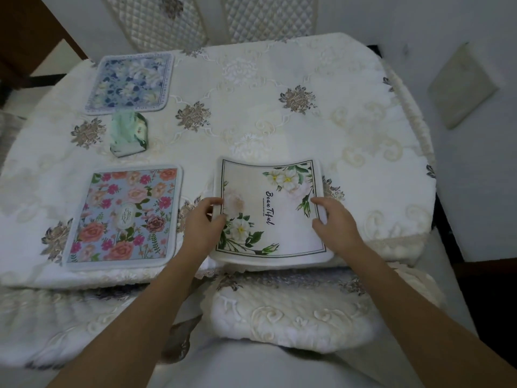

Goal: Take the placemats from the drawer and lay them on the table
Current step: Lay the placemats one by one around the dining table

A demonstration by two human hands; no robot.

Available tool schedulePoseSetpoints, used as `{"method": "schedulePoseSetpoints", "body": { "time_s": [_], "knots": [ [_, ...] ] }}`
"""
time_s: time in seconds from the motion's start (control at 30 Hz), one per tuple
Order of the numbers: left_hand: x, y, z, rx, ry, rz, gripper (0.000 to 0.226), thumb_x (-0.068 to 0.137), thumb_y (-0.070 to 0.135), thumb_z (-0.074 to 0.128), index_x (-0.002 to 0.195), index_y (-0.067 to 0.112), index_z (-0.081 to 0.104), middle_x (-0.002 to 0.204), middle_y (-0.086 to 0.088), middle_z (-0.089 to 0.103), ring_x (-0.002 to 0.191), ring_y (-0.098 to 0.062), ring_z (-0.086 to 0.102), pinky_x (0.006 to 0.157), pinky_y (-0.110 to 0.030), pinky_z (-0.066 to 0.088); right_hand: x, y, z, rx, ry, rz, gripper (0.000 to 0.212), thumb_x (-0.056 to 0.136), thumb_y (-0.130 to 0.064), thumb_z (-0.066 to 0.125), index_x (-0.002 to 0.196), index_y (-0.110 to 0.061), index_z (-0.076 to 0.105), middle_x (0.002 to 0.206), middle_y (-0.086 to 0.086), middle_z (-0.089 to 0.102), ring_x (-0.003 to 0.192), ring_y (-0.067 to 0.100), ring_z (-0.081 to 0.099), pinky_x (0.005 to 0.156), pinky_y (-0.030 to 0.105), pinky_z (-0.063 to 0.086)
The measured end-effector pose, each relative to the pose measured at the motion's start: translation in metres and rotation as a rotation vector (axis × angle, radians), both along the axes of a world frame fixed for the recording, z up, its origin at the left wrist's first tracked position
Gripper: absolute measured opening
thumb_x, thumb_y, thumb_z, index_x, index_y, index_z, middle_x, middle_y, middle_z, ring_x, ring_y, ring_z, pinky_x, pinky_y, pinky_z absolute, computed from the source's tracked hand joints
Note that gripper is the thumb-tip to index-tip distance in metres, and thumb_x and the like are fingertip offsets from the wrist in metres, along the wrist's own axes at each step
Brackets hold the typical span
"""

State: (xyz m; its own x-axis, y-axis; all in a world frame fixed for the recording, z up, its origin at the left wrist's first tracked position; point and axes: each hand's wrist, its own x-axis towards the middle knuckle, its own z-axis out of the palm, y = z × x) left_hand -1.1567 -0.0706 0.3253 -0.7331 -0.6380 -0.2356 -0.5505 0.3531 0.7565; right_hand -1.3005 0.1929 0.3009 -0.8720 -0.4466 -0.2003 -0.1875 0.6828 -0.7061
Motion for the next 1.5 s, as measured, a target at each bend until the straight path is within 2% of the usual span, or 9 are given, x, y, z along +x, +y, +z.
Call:
{"method": "schedulePoseSetpoints", "body": {
  "time_s": [0.2, 0.4, 0.7, 0.9, 1.0, 1.1, 1.2, 1.33, 1.5],
  "knots": [
    [0.018, -0.022, 0.029, 0.033, 0.130, -0.024, 0.033, 0.093, 0.015, 0.063, 0.123, 0.027, 0.061, 0.105, -0.002, 0.065, 0.070, -0.015, 0.062, 0.053, -0.013, 0.049, 0.042, -0.013, 0.041, -0.087, 0.127, -0.148, 0.047, 0.088, -0.009, 0.059, 0.133, -0.021, 0.057, 0.132, -0.001, 0.055, 0.119, 0.014, 0.052, 0.094, 0.017, 0.034],
    [0.044, -0.045, 0.035, 0.158, 0.207, -0.053, 0.039, 0.092, 0.017, 0.062, 0.125, 0.037, 0.059, 0.119, -0.002, 0.064, 0.083, -0.030, 0.068, 0.075, -0.049, 0.060, 0.089, -0.032, 0.070, -0.088, 0.191, -0.227, 0.045, 0.091, -0.013, 0.057, 0.135, -0.024, 0.054, 0.128, -0.003, 0.053, 0.107, 0.006, 0.050, 0.086, 0.016, 0.035],
    [0.043, -0.053, 0.047, 0.125, 0.246, -0.175, 0.039, 0.093, 0.016, 0.061, 0.127, 0.036, 0.059, 0.119, -0.003, 0.064, 0.087, -0.005, 0.064, 0.070, -0.031, 0.056, 0.122, -0.023, 0.079, -0.013, 0.244, -0.236, 0.049, 0.090, -0.017, 0.062, 0.137, -0.026, 0.052, 0.123, -0.005, 0.054, 0.096, 0.005, 0.050, 0.090, 0.025, 0.045],
    [0.008, -0.044, 0.059, 0.084, 0.260, -0.225, 0.040, 0.092, 0.013, 0.060, 0.126, 0.034, 0.059, 0.106, 0.000, 0.067, 0.074, -0.023, 0.064, 0.061, -0.035, 0.053, 0.098, -0.014, 0.087, 0.023, 0.275, -0.247, 0.050, 0.090, -0.019, 0.062, 0.139, -0.025, 0.050, 0.123, -0.004, 0.053, 0.092, 0.003, 0.047, 0.088, 0.022, 0.041],
    [-0.002, -0.026, 0.054, 0.068, 0.279, -0.189, 0.040, 0.093, 0.012, 0.057, 0.127, 0.033, 0.058, 0.105, 0.002, 0.065, 0.061, -0.023, 0.057, 0.051, -0.028, 0.046, 0.084, 0.000, 0.078, 0.063, 0.247, -0.223, 0.052, 0.090, -0.018, 0.061, 0.140, -0.026, 0.048, 0.126, -0.004, 0.051, 0.092, 0.005, 0.049, 0.090, 0.025, 0.043],
    [-0.009, 0.000, 0.039, 0.066, 0.291, -0.132, 0.039, 0.094, 0.012, 0.055, 0.127, 0.033, 0.058, 0.102, 0.003, 0.065, 0.054, -0.020, 0.052, 0.052, -0.037, 0.048, 0.064, 0.013, 0.060, 0.096, 0.200, -0.189, 0.053, 0.089, -0.018, 0.060, 0.140, -0.025, 0.047, 0.128, -0.002, 0.051, 0.098, 0.016, 0.057, 0.091, 0.027, 0.044],
    [-0.018, 0.022, 0.019, 0.024, 0.216, -0.089, 0.040, 0.094, 0.015, 0.056, 0.130, 0.033, 0.055, 0.116, 0.003, 0.064, 0.065, -0.021, 0.063, 0.064, -0.043, 0.057, 0.044, 0.027, 0.035, 0.162, 0.092, -0.055, 0.056, 0.090, -0.021, 0.059, 0.143, -0.023, 0.043, 0.132, 0.003, 0.050, 0.106, 0.022, 0.058, 0.092, 0.028, 0.043],
    [-0.018, 0.041, -0.007, -0.053, 0.062, 0.016, 0.048, 0.092, 0.015, 0.061, 0.138, 0.022, 0.051, 0.135, -0.001, 0.056, 0.115, -0.022, 0.058, 0.090, -0.038, 0.048, 0.018, 0.053, 0.010, 0.332, 0.041, 0.189, 0.058, 0.093, -0.028, 0.054, 0.147, -0.027, 0.034, 0.129, 0.003, 0.049, 0.105, 0.025, 0.059, 0.086, 0.034, 0.049],
    [0.010, 0.064, -0.025, -0.062, -0.065, 0.286, 0.052, 0.087, 0.019, 0.066, 0.137, 0.022, 0.049, 0.135, -0.005, 0.053, 0.115, -0.026, 0.055, 0.092, -0.042, 0.049, -0.034, 0.070, -0.004, 0.369, 0.180, 0.358, 0.049, 0.094, -0.030, 0.053, 0.142, -0.024, 0.043, 0.115, 0.004, 0.051, 0.099, 0.023, 0.058, 0.073, 0.032, 0.047]
  ]
}}
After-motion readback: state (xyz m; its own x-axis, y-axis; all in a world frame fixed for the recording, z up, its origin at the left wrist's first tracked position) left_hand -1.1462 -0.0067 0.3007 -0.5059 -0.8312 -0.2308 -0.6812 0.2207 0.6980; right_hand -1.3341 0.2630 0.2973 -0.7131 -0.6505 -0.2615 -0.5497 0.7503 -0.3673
